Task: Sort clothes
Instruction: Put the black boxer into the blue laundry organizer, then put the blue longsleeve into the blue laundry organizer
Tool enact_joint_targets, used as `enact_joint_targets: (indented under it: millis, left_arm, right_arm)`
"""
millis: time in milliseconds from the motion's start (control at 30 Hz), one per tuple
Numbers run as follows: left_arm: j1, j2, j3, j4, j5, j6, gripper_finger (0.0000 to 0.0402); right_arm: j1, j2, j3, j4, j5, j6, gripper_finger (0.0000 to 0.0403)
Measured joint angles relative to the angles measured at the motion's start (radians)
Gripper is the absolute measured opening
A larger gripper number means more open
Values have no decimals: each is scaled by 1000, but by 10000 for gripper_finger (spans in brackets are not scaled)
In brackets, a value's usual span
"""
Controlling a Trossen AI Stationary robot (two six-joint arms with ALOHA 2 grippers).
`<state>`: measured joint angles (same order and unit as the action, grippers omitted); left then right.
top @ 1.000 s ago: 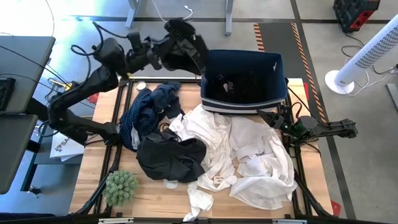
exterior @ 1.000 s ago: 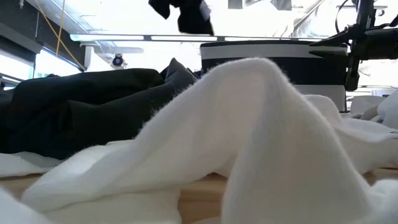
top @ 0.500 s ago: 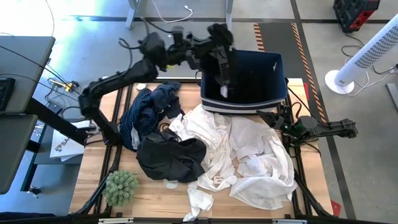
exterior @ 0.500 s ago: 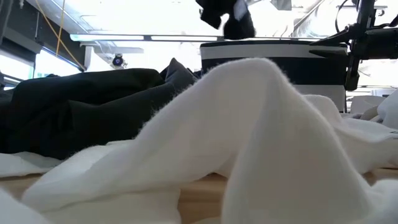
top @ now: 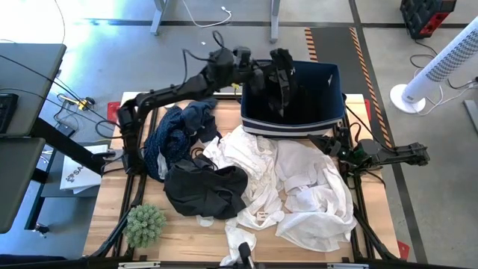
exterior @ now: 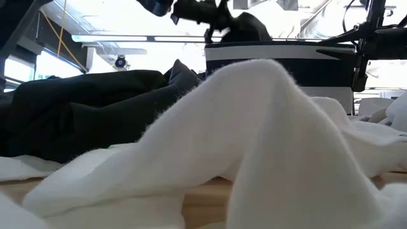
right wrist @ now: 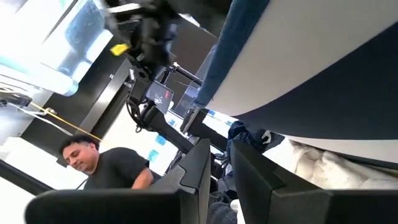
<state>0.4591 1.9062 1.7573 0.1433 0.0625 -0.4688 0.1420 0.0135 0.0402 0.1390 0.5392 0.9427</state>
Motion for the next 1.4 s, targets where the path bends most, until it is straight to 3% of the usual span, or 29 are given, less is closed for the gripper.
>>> enact_joint_targets:
  millis: [133,367,567,667,800,900,1033,1167,1400]
  left_arm:
    - [0,18,0,-127,-28,15,51]
    - [-5,-17,0,-178,43,-9,157]
    - [-19,-124,1,-356,74,0,182]
    - [-38,-193,1,-539,9,43,176]
    - [-92,-272,2,-820,-198,68,162]
    - [-135,-322,-37,-1003,-360,-6,156]
    - [-145,-383,-147,-1199,-468,-193,159]
    - [-112,-419,-270,-1313,-480,-301,178]
    - [71,-396,-376,-1293,-422,-194,242]
  right_arm:
    - [0,0,0,0,0,0,59]
    - [0,0,0,0,-1,-1,59]
    - [0,0,0,0,-1,-6,59]
    - [0,0,0,0,4,-8,59]
    - [0,0,0,-15,6,-8,59]
    - [0,0,0,-38,7,-8,59]
    - [0,0,0,-47,9,-9,59]
    - [0,0,0,-48,10,-8,59]
    - [0,0,0,-48,10,0,59]
